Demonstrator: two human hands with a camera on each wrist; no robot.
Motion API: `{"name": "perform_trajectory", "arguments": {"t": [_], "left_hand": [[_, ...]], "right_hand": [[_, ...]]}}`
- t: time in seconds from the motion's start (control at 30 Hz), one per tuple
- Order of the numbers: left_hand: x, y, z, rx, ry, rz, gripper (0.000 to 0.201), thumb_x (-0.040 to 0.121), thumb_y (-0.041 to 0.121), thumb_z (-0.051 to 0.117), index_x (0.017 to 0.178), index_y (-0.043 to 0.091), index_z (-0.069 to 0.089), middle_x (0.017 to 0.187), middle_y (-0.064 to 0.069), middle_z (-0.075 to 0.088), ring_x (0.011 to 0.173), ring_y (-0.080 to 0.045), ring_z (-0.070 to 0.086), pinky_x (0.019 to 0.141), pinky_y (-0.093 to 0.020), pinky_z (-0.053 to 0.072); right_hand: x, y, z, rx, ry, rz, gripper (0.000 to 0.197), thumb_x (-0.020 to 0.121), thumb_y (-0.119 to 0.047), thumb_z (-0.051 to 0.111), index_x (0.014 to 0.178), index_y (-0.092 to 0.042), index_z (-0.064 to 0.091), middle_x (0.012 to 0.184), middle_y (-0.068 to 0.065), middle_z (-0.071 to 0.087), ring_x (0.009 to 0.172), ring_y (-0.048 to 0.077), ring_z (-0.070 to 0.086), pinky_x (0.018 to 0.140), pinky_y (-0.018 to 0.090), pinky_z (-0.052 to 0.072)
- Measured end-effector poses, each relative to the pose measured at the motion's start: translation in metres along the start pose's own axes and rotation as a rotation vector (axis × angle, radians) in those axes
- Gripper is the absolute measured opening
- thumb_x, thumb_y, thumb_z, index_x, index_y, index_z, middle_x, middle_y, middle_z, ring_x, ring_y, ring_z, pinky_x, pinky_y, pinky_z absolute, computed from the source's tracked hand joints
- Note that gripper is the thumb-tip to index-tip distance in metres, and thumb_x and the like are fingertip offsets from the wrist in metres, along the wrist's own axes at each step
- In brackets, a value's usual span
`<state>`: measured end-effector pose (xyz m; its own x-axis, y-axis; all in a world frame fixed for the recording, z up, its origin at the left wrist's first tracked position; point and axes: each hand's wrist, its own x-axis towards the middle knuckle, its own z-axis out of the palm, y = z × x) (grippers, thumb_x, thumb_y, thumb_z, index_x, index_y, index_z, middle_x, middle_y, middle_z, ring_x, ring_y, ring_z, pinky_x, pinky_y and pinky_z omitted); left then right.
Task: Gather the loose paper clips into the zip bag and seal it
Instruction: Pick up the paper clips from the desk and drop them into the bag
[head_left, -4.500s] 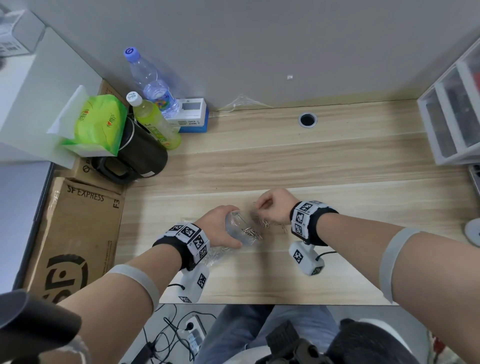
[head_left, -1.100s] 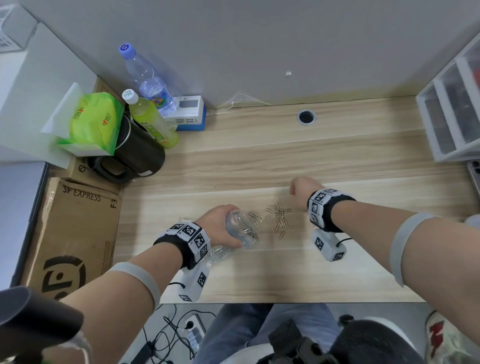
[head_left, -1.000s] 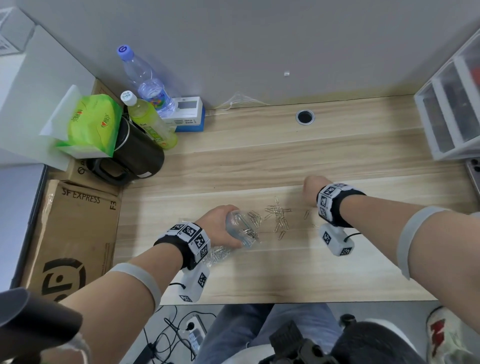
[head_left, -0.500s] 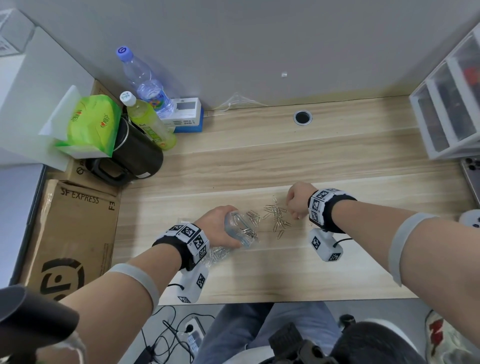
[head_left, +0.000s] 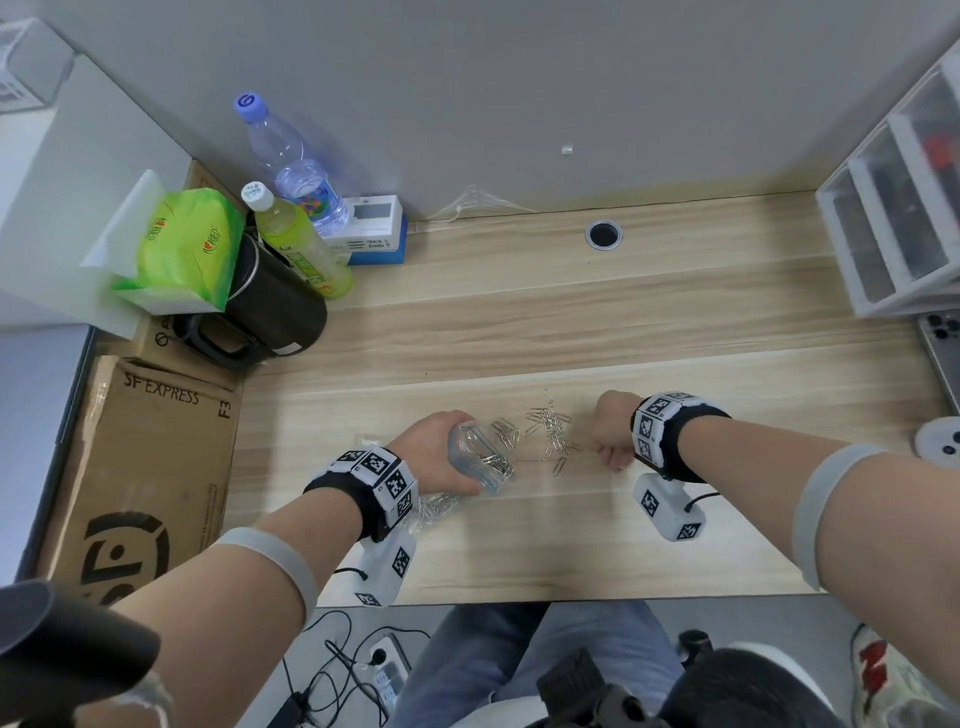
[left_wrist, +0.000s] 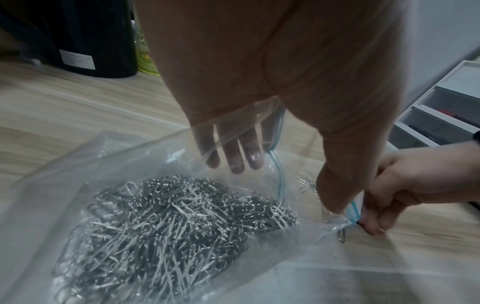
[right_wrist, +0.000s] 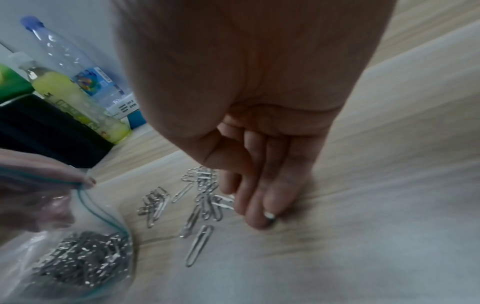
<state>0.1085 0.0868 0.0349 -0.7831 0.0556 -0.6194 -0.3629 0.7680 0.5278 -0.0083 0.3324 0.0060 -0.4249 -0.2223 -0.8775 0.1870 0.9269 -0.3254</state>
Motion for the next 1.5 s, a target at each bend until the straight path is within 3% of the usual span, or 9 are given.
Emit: {"name": "perform_trajectory", "arguments": {"t": [0.07, 0.2, 0.33, 0.4, 0.47, 0.7, 1.07, 1.3, 1.5], "left_hand": [[-0.001, -0.001, 0.000, 0.008, 0.000, -0.011, 0.085, 0.064, 0.030, 0.087, 0.138, 0.019, 0.047, 0.127, 0.004, 0.055, 0.116, -0.014, 0.054, 0.100, -0.029, 0.045], [-0.004, -0.002, 0.000, 0.007, -0.006, -0.019, 0.087, 0.066, 0.030, 0.086, 0.141, 0.019, 0.044, 0.131, 0.004, 0.052, 0.118, -0.013, 0.052, 0.097, -0.024, 0.042], [-0.005, -0.002, 0.001, 0.004, 0.006, -0.023, 0.087, 0.066, 0.030, 0.086, 0.141, 0.019, 0.043, 0.132, 0.004, 0.052, 0.114, -0.010, 0.051, 0.098, -0.025, 0.043], [-0.006, -0.002, 0.002, 0.000, 0.011, -0.026, 0.089, 0.064, 0.032, 0.086, 0.141, 0.020, 0.043, 0.133, 0.003, 0.053, 0.115, -0.011, 0.052, 0.099, -0.027, 0.044], [-0.006, -0.004, 0.003, -0.008, 0.013, -0.030, 0.090, 0.064, 0.033, 0.086, 0.142, 0.020, 0.043, 0.134, 0.003, 0.053, 0.118, -0.012, 0.052, 0.101, -0.028, 0.045], [-0.004, -0.007, 0.005, -0.039, 0.015, -0.038, 0.088, 0.064, 0.031, 0.087, 0.141, 0.020, 0.045, 0.131, 0.005, 0.054, 0.119, -0.013, 0.053, 0.100, -0.026, 0.044], [0.003, -0.010, 0.006, -0.037, 0.015, -0.031, 0.090, 0.064, 0.031, 0.087, 0.142, 0.018, 0.044, 0.136, 0.002, 0.052, 0.122, -0.013, 0.051, 0.101, -0.024, 0.042], [0.007, -0.014, 0.009, -0.037, 0.011, -0.037, 0.091, 0.064, 0.034, 0.087, 0.143, 0.019, 0.044, 0.136, 0.003, 0.051, 0.124, -0.014, 0.051, 0.103, -0.028, 0.042], [0.007, -0.015, 0.009, -0.042, -0.001, -0.040, 0.091, 0.062, 0.034, 0.088, 0.141, 0.019, 0.045, 0.131, 0.002, 0.054, 0.120, -0.015, 0.054, 0.102, -0.031, 0.045]], "right_hand": [[0.003, -0.010, 0.008, 0.022, 0.040, -0.106, 0.018, 0.084, -0.003, 0.054, 0.069, -0.002, 0.064, 0.063, 0.009, 0.069, 0.057, 0.025, 0.065, 0.055, 0.031, 0.054], [0.013, -0.018, 0.010, 0.079, 0.222, -0.285, 0.014, 0.075, -0.006, 0.061, 0.080, -0.018, 0.065, 0.079, 0.004, 0.069, 0.075, 0.021, 0.069, 0.067, 0.030, 0.058], [0.020, -0.014, 0.006, -0.360, 0.288, -0.338, 0.084, 0.060, -0.027, 0.081, 0.134, -0.025, 0.043, 0.129, 0.001, 0.043, 0.118, 0.023, 0.048, 0.096, 0.038, 0.050], [0.022, -0.012, 0.009, -0.545, 0.270, -0.362, 0.110, 0.049, -0.035, 0.088, 0.142, -0.027, 0.030, 0.133, 0.001, 0.033, 0.123, 0.023, 0.037, 0.095, 0.037, 0.049], [0.023, -0.011, 0.016, -0.638, 0.272, -0.390, 0.117, 0.042, -0.041, 0.092, 0.140, -0.027, 0.029, 0.131, 0.001, 0.031, 0.120, 0.023, 0.035, 0.092, 0.036, 0.050], [0.031, -0.012, 0.034, -0.477, 0.297, -0.549, 0.095, 0.055, -0.035, 0.090, 0.138, -0.024, 0.044, 0.130, 0.000, 0.037, 0.118, 0.023, 0.039, 0.101, 0.036, 0.044], [0.033, -0.013, 0.042, -0.443, 0.268, -0.614, 0.072, 0.063, -0.038, 0.084, 0.128, -0.029, 0.055, 0.118, -0.004, 0.041, 0.106, 0.018, 0.037, 0.096, 0.032, 0.042], [0.031, -0.013, 0.042, -0.421, 0.260, -0.647, 0.023, 0.083, -0.019, 0.070, 0.105, -0.022, 0.069, 0.112, 0.001, 0.050, 0.099, 0.020, 0.041, 0.093, 0.035, 0.042], [0.033, -0.013, 0.041, -0.424, 0.259, -0.624, 0.020, 0.085, -0.009, 0.059, 0.099, -0.015, 0.071, 0.110, 0.004, 0.058, 0.101, 0.028, 0.049, 0.089, 0.033, 0.041]]}}
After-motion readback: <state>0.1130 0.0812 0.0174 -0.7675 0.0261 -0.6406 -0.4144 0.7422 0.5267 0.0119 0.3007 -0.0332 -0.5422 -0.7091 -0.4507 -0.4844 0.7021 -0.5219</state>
